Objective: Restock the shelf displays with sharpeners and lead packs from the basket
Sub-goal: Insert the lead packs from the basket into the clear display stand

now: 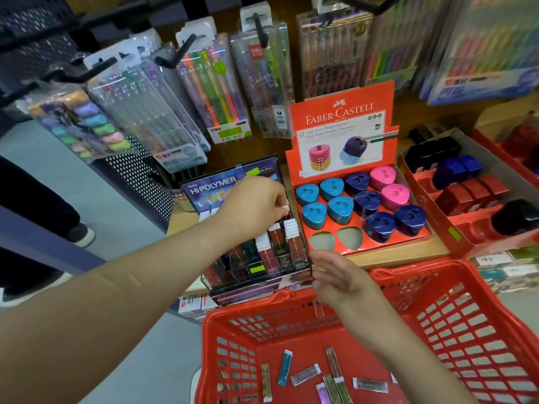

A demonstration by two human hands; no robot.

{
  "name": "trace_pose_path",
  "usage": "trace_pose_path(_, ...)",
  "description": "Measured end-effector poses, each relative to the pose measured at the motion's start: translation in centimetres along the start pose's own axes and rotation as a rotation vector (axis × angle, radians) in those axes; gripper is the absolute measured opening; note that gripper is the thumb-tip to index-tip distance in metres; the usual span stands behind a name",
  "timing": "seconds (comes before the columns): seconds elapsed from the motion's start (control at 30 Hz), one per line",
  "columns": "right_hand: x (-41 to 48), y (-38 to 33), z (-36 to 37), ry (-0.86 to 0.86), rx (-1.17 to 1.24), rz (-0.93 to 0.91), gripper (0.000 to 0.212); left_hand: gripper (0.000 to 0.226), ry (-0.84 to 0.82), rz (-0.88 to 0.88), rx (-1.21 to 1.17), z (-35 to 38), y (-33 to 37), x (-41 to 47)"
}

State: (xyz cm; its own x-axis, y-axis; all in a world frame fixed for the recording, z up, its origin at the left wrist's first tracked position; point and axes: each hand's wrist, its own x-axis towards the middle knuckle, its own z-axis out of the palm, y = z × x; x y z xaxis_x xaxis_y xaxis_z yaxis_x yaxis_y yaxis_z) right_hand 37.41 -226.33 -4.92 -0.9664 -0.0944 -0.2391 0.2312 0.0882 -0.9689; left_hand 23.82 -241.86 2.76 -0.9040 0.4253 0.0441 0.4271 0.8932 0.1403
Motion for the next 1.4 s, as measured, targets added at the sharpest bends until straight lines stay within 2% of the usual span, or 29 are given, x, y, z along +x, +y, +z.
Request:
trace_pose_path(0.1,-0.3,-0.3,-0.7,0.006,0.016,0.025,0.039,0.021,-0.016,-0.023,-0.035,-0.7,-0.1,0.1)
trace_pose_path(0.2,-0.9,-1.3,-2.2,0.006,0.028,0.097,0.030,0.018,0.058,-0.078,-0.120,-3.2,0.1,-0.4)
trace_pose_path(0.3,-1.8,-2.2,-4.3,-0.025,-0.080,0.131,0.024,0.012,0.149,-0.097,-0.216,-6.8,1.5,-1.9)
trace_pose_path(0.37,-2.6,-2.7,-5.5,-0.075,-0.208,0.156,0.021,0.010,0.125,-0.079,-0.300,-8.7,3.0,-3.7)
trace_pose_path(0.5,-4.2,-2.1,-7.6,-0.182,-0.622,0.154,0.012,0.010,-0.080,0.000,-0.264,-7.7,6.1,-8.1)
trace_pose_path(0.57,-5.5,-1.1,-8.3,-0.251,-0.886,0.168,0.012,0.013,-0.197,0.029,-0.184,-4.1,6.8,-10.3)
trace_pose_path(0.63,-7.3,0.7,-8.8,-0.315,-1.061,0.258,0.018,0.018,-0.359,0.006,-0.114,1.0,7.1,-12.6)
trace_pose_path(0.77,-9.5,7.6,-9.5,-0.355,-1.112,0.511,0.022,0.025,-0.750,-0.160,-0.061,11.4,7.3,-17.8)
trace_pose_path(0.83,-10.1,11.0,-9.3,-0.374,-1.077,0.620,0.023,0.028,-0.827,-0.300,-0.171,14.9,7.7,-20.0)
trace_pose_path(0.9,-10.5,13.5,-9.0,-0.404,-1.050,0.707,0.029,0.032,-0.805,-0.413,-0.245,18.0,8.2,-21.6)
trace_pose_path(1.0,-10.2,17.1,-8.0,-0.425,-1.011,0.763,0.048,0.054,-0.784,-0.529,-0.248,22.5,9.2,-23.1)
trace_pose_path(1.1,-9.9,20.1,-7.3,-0.396,-1.093,0.722,0.078,0.076,-0.734,-0.679,-0.304,26.4,10.1,-23.7)
trace_pose_path(1.17,-10.4,20.6,-6.3,-0.401,-1.171,0.734,0.103,0.087,-0.637,-0.740,-0.371,28.2,11.1,-23.3)
trace_pose_path(1.2,-10.6,20.9,-5.7,-0.386,-1.199,0.756,0.106,0.091,-0.578,-0.759,-0.402,28.9,11.6,-22.9)
trace_pose_path(1.27,-10.7,21.8,-4.5,-0.353,-1.287,0.757,0.094,0.096,-0.483,-0.775,-0.403,29.7,12.9,-22.0)
trace_pose_path(1.4,-10.0,23.3,-3.6,-0.434,-1.331,0.574,0.083,0.078,-0.376,-0.712,-0.305,31.0,14.0,-20.1)
